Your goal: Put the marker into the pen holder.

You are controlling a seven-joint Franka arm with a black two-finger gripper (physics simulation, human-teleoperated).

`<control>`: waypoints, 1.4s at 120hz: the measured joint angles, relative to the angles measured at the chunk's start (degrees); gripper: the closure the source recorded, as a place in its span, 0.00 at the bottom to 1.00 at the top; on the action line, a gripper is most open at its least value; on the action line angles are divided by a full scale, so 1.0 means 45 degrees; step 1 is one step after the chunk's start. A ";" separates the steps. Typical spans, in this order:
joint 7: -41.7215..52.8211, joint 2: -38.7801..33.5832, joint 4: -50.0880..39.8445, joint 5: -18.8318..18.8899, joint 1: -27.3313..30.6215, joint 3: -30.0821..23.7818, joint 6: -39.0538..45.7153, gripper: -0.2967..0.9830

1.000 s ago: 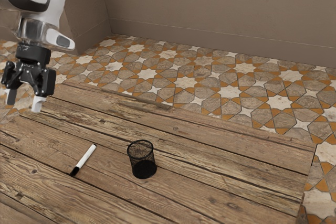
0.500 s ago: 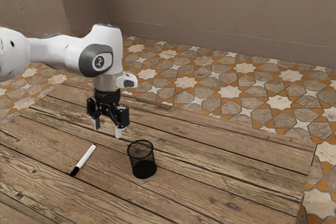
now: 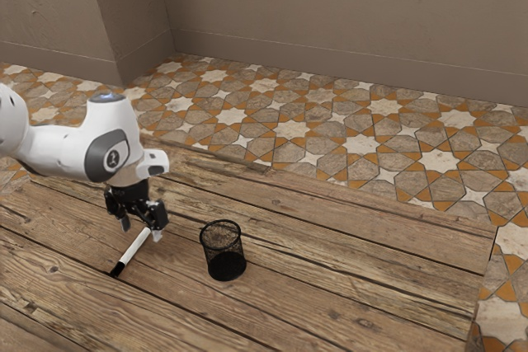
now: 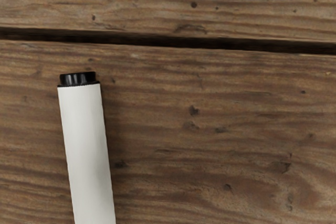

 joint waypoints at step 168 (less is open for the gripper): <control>0.3902 0.1501 0.0280 -0.0135 0.0624 0.0027 0.2158 0.72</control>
